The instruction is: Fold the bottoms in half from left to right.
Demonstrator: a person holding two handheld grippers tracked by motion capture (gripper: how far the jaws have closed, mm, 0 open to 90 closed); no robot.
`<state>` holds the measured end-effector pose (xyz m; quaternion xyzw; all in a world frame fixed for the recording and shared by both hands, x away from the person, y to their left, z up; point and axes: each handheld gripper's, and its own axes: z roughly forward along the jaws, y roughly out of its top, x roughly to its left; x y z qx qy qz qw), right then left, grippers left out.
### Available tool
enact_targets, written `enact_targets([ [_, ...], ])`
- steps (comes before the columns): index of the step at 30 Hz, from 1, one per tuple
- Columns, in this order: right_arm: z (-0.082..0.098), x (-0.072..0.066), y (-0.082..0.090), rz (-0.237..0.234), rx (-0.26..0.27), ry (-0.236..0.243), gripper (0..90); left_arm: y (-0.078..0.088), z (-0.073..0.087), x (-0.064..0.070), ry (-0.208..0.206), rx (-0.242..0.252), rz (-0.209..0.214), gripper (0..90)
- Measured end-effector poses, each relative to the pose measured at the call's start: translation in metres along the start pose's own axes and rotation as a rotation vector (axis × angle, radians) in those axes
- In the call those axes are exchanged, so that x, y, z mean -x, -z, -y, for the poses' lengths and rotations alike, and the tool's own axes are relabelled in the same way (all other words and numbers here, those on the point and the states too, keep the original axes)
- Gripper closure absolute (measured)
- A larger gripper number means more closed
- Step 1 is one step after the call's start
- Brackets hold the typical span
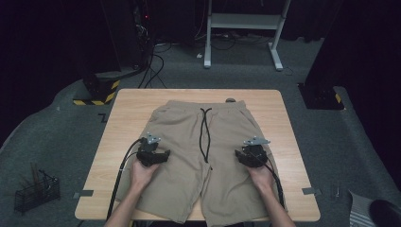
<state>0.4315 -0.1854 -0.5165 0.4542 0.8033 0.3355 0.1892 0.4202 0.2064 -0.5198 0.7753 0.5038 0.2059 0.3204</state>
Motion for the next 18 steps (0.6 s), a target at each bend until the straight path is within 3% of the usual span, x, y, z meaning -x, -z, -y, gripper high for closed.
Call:
enact_targets([
  [18, 0.01, -0.006, 0.006, 0.012, 0.014, 0.026, 60.2, 0.012, 0.018, 0.014, -0.008, 0.041, 0.004, 32.4],
])
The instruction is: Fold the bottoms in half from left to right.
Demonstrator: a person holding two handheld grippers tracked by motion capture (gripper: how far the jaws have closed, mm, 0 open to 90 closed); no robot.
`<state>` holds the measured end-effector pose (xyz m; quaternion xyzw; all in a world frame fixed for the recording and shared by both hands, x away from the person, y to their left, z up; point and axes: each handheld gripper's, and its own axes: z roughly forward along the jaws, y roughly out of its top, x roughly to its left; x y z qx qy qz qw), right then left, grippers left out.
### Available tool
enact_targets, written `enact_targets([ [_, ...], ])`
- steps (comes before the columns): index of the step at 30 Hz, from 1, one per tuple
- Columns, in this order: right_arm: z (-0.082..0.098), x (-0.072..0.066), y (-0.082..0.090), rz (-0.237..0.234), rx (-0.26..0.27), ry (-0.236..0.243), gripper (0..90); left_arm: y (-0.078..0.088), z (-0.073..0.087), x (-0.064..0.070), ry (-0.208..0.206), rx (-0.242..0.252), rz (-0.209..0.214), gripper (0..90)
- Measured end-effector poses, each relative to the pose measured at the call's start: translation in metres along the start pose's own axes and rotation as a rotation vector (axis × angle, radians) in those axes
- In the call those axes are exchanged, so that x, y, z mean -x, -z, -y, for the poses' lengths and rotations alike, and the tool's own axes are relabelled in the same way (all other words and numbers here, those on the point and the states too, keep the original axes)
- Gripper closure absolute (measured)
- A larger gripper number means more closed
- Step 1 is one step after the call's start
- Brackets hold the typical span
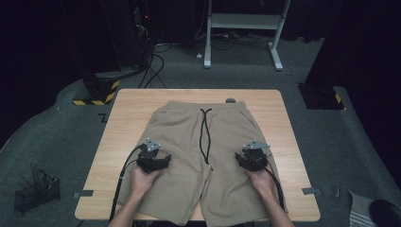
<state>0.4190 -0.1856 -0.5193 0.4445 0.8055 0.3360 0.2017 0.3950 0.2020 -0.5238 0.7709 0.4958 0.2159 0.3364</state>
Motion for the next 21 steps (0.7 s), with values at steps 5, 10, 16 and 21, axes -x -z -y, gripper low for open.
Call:
enact_targets([
  [5, 0.005, -0.004, 0.006, -0.006, 0.001, 0.004, 60.2, 0.006, 0.007, 0.004, 0.005, 0.014, 0.003, 32.5],
  [10, 0.011, -0.008, 0.011, -0.015, 0.001, 0.012, 60.2, 0.013, 0.016, 0.011, 0.005, 0.024, 0.002, 32.5],
  [16, 0.022, -0.015, 0.023, -0.026, 0.002, 0.023, 60.2, 0.023, 0.025, 0.02, 0.001, 0.024, 0.003, 31.9],
  [21, 0.032, -0.021, 0.033, -0.033, 0.005, 0.031, 60.1, 0.034, 0.036, 0.029, 0.003, 0.028, 0.004, 31.6],
])
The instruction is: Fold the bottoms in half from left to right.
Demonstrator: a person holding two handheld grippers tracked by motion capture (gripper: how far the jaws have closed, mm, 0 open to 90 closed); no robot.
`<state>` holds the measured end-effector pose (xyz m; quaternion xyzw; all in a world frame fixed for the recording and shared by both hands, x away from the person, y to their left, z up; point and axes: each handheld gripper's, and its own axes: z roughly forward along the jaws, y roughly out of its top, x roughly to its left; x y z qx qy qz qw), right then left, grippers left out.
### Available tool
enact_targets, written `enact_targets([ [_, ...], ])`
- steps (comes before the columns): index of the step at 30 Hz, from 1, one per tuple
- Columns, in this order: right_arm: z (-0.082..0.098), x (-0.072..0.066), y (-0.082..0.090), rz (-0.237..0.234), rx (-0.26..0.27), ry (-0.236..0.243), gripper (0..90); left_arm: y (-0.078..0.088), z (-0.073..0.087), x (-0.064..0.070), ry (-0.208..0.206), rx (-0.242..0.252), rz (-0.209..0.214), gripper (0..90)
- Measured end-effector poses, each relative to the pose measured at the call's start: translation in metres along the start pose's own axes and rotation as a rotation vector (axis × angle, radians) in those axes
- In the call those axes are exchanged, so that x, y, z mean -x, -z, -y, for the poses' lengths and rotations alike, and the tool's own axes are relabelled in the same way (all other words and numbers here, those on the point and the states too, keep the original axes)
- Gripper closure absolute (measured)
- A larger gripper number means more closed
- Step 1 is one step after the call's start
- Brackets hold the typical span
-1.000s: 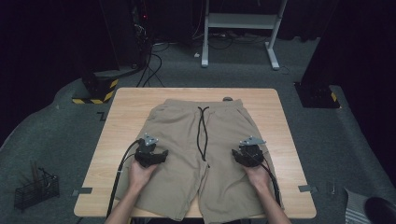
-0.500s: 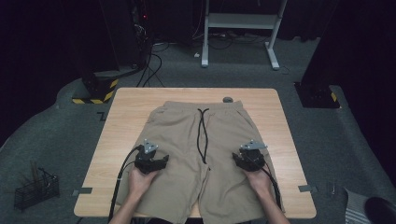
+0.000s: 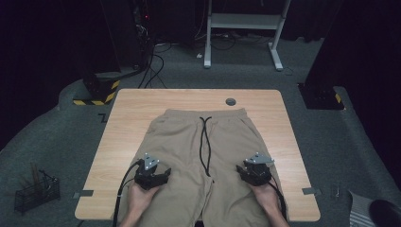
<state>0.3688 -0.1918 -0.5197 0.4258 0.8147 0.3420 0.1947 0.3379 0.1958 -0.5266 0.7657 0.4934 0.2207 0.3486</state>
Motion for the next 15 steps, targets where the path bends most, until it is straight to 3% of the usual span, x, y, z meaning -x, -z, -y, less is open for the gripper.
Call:
enact_targets([
  [10, 0.018, -0.012, 0.018, -0.007, 0.012, 0.007, 60.1, 0.021, 0.018, 0.017, -0.003, -0.001, 0.013, 31.5],
  [11, 0.019, -0.013, 0.019, -0.008, 0.01, 0.004, 59.8, 0.021, 0.016, 0.017, 0.005, -0.011, 0.018, 31.4],
  [14, 0.014, -0.011, 0.016, -0.019, -0.001, -0.009, 54.2, 0.016, 0.003, 0.007, 0.054, -0.031, 0.087, 30.4],
  [15, 0.011, -0.01, 0.014, -0.022, 0.0, -0.018, 54.2, 0.013, -0.003, 0.004, 0.056, -0.024, 0.082, 29.7],
])
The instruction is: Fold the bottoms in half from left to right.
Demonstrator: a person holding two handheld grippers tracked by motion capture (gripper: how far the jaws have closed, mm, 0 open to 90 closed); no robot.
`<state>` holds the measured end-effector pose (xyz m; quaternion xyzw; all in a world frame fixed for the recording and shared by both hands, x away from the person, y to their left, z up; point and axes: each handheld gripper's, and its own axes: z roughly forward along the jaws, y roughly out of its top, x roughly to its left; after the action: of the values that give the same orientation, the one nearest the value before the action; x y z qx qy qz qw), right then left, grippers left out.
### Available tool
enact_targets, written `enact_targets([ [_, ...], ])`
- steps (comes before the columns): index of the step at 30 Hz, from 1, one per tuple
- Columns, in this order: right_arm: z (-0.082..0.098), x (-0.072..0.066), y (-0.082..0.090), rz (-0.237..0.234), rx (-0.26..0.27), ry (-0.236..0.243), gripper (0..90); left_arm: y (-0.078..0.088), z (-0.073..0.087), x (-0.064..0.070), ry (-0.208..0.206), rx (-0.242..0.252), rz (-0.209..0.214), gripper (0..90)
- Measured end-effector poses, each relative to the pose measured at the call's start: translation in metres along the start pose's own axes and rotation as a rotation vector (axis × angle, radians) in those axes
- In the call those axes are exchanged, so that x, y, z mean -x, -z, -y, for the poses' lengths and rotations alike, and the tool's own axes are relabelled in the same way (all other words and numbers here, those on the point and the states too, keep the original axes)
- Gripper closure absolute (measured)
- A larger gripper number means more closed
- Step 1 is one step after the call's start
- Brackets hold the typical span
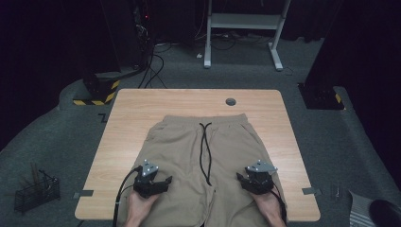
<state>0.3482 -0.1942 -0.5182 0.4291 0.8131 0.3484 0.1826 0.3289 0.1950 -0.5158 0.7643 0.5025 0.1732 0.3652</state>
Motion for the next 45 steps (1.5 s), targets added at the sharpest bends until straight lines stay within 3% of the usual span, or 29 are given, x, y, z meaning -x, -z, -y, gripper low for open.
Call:
enact_targets([
  [6, -0.033, 0.006, -0.018, 0.003, 0.011, -0.01, 53.6, -0.026, -0.041, -0.014, -0.005, 0.003, -0.055, 29.9],
  [10, -0.05, 0.008, -0.036, 0.018, -0.012, 0.0, 53.0, -0.043, -0.053, -0.023, -0.019, -0.003, -0.076, 30.5],
  [17, -0.048, 0.005, -0.048, 0.014, -0.037, 0.01, 52.2, -0.052, -0.046, -0.024, -0.058, -0.053, -0.079, 31.5],
  [26, -0.033, 0.002, -0.038, 0.005, -0.003, 0.022, 50.5, -0.042, -0.03, -0.015, -0.078, -0.008, -0.068, 31.2],
  [35, -0.018, 0.001, -0.022, -0.001, -0.005, 0.027, 49.6, -0.022, -0.01, 0.0, -0.085, -0.007, -0.049, 30.8],
  [38, -0.02, 0.002, -0.021, 0.011, -0.027, 0.022, 44.2, -0.023, -0.016, -0.004, -0.064, -0.028, -0.032, 30.9],
  [40, -0.024, 0.002, -0.024, 0.014, -0.037, 0.009, 43.6, -0.024, -0.024, -0.011, -0.042, -0.013, -0.038, 31.0],
  [45, -0.038, -0.007, -0.028, -0.016, -0.003, 0.009, 42.4, -0.025, -0.047, -0.027, -0.009, 0.017, -0.068, 31.0],
])
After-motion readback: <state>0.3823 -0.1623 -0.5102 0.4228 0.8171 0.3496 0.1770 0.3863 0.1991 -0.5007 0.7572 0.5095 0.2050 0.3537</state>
